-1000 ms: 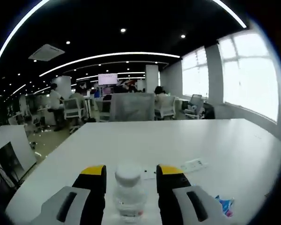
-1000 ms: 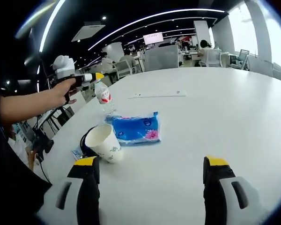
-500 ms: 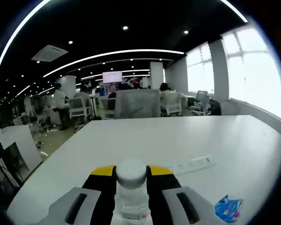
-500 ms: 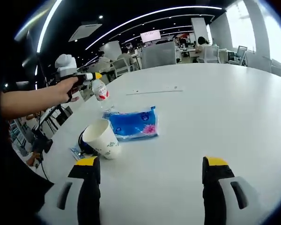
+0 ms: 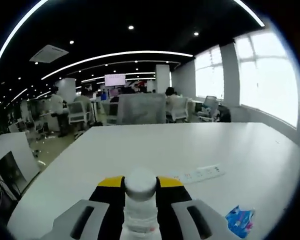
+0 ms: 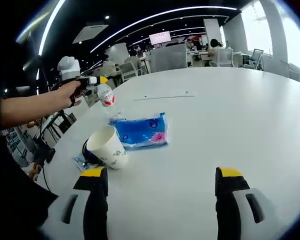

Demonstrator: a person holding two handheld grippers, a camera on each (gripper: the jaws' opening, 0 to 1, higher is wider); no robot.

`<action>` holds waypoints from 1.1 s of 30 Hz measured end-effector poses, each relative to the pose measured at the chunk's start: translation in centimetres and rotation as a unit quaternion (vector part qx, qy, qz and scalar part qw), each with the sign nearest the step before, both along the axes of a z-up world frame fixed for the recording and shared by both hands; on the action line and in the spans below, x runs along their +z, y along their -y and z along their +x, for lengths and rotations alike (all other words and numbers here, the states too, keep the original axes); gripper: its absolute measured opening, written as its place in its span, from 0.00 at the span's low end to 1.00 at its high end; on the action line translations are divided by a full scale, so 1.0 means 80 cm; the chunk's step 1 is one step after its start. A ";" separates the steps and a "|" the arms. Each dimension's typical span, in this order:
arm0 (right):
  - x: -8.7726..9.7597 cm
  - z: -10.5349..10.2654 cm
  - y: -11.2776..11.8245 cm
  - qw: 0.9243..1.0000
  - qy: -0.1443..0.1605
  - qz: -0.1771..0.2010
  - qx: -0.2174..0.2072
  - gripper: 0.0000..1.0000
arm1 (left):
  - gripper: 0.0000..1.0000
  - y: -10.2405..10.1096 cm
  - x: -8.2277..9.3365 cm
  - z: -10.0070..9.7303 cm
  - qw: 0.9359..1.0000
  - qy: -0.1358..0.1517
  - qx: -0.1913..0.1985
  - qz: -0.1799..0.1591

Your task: Arrange the tabletop items into an orderly group along one side of the table until the central work area is clear of visible clutter.

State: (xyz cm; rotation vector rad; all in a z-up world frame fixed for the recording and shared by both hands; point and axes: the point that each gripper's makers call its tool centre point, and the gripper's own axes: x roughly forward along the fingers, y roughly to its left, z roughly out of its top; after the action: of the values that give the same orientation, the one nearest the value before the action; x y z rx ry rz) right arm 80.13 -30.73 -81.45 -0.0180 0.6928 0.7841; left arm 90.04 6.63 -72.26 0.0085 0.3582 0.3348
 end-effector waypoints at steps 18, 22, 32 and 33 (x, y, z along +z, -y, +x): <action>0.002 0.000 0.002 1.000 0.004 0.001 -0.004 0.85 | 0.20 0.018 0.026 -0.007 0.974 -0.009 -0.220 -0.049; 0.004 0.001 0.000 1.000 0.007 -0.001 0.000 0.85 | 0.20 0.014 0.018 -0.005 0.958 -0.028 -0.282 -0.031; 0.003 -0.001 -0.002 1.000 0.007 -0.013 0.007 0.84 | 0.20 0.030 0.013 -0.011 0.923 -0.056 -0.379 -0.009; 0.003 -0.001 -0.003 1.000 0.007 -0.015 0.008 0.84 | 0.20 0.036 0.012 -0.013 0.916 -0.060 -0.398 -0.005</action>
State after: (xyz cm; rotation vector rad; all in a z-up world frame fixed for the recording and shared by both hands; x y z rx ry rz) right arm 80.04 -30.53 -81.22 -0.0556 0.6922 0.7883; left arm 89.03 3.72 -71.27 0.1621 0.4468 -0.4794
